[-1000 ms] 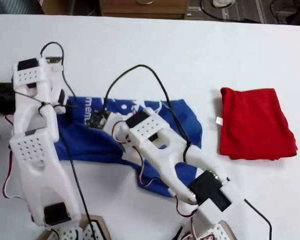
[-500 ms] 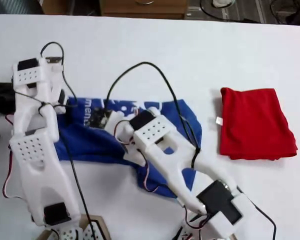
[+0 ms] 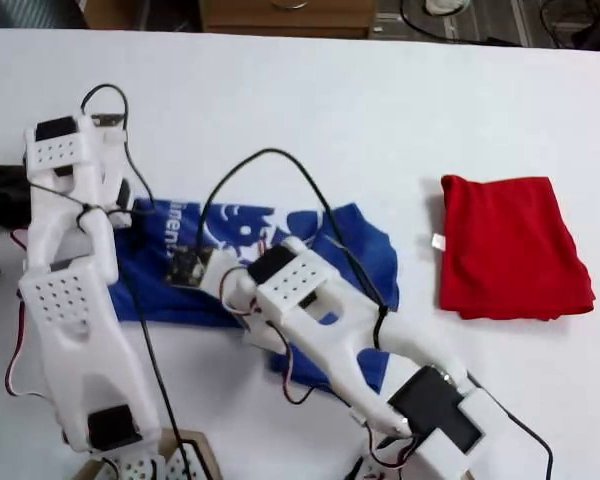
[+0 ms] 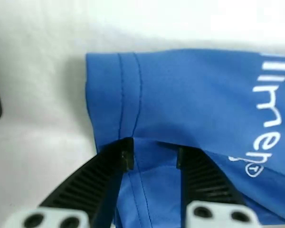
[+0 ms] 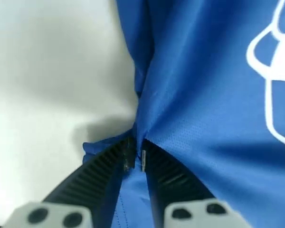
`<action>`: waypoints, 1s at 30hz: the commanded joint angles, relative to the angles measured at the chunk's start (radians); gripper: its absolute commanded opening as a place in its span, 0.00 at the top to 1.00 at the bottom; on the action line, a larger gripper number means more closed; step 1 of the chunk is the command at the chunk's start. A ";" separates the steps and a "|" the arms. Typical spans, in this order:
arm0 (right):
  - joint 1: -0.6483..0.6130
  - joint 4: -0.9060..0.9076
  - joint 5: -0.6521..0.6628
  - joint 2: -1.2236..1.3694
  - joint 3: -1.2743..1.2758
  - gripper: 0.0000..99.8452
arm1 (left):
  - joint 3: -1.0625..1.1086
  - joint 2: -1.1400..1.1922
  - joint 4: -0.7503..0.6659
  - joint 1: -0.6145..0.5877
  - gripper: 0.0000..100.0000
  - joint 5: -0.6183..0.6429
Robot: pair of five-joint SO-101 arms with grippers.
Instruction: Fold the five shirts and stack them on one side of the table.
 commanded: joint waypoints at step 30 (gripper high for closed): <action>0.556 -0.323 -0.006 0.028 -0.132 0.98 | 0.101 -0.247 0.095 0.100 0.82 0.002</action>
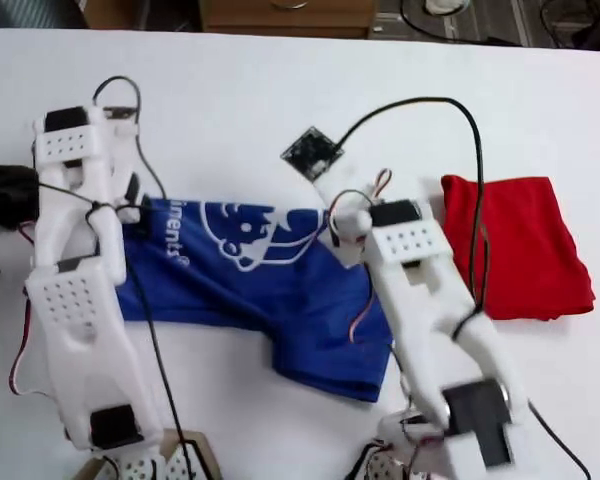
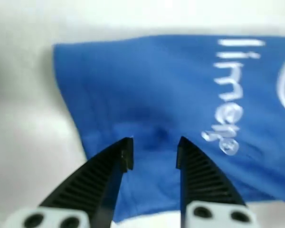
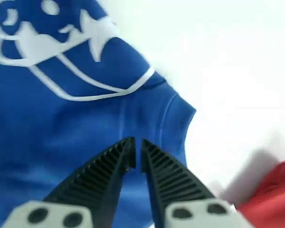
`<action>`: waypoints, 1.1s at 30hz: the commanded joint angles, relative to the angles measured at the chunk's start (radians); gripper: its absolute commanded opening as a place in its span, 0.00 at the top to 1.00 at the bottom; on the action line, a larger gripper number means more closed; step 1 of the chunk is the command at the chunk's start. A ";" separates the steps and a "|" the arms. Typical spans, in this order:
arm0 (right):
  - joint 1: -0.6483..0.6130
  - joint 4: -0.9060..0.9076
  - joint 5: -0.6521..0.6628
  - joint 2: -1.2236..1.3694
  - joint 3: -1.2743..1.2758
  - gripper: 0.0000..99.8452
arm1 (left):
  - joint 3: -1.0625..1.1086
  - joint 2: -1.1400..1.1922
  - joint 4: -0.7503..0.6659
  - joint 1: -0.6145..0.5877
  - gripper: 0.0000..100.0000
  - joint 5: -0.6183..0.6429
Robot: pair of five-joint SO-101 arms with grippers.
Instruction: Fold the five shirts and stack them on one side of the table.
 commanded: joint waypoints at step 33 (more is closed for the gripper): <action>0.090 0.309 0.003 -0.133 -0.216 0.98 | 0.298 -0.206 -0.006 0.000 0.82 -0.064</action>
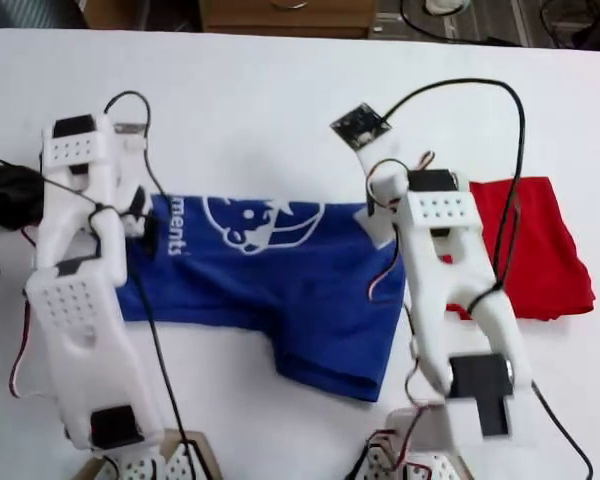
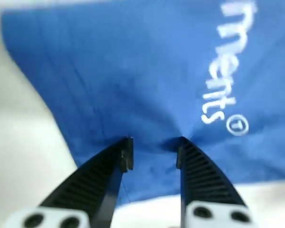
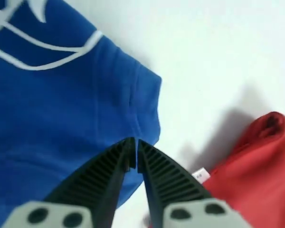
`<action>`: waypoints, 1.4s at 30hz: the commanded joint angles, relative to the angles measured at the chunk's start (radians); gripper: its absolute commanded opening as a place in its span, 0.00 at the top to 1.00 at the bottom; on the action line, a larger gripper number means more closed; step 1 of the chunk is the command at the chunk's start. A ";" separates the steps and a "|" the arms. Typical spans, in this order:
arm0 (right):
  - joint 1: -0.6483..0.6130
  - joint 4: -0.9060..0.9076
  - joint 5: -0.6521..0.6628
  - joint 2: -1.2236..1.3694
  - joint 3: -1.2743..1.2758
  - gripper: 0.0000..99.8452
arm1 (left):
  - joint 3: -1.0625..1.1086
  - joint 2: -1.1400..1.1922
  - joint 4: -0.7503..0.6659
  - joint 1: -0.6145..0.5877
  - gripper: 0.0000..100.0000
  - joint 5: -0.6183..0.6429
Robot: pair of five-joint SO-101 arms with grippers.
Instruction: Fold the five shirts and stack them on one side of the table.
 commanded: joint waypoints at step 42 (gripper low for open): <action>-0.579 0.166 0.170 -0.512 0.684 0.80 | 0.532 -0.572 -0.316 -0.147 0.82 0.052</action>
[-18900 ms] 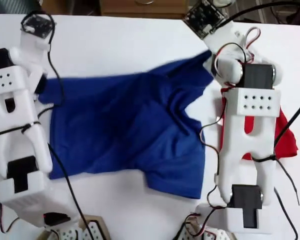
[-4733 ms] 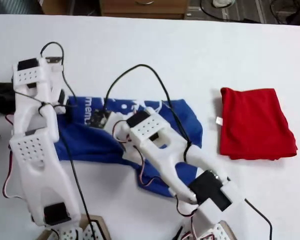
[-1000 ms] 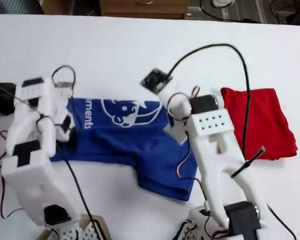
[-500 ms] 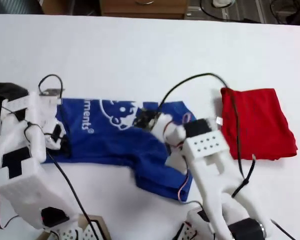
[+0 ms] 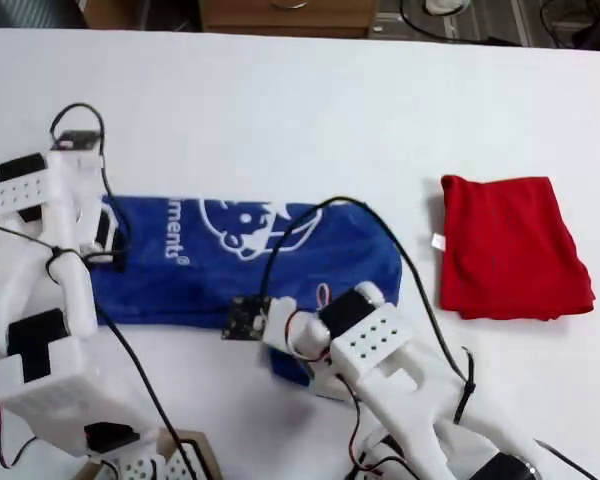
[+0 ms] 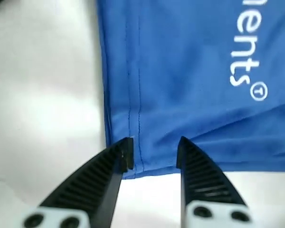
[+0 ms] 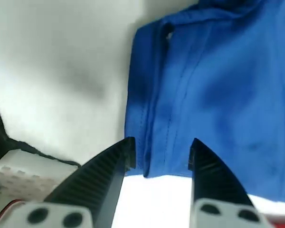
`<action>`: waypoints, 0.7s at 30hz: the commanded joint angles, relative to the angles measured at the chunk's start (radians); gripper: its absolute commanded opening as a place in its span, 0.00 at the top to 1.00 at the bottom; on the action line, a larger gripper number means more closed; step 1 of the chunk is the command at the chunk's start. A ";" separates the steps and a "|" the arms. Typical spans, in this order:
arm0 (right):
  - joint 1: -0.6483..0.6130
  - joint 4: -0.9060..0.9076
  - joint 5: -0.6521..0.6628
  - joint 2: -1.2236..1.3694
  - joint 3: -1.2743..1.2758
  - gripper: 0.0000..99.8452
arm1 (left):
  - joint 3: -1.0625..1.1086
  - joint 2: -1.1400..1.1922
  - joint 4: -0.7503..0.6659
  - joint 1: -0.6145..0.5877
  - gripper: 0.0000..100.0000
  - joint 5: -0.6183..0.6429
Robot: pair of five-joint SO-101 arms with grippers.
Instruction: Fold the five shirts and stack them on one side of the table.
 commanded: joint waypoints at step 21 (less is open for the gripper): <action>-0.013 -0.320 0.003 0.196 0.149 0.80 | -0.045 -0.061 -0.032 -0.005 0.82 0.074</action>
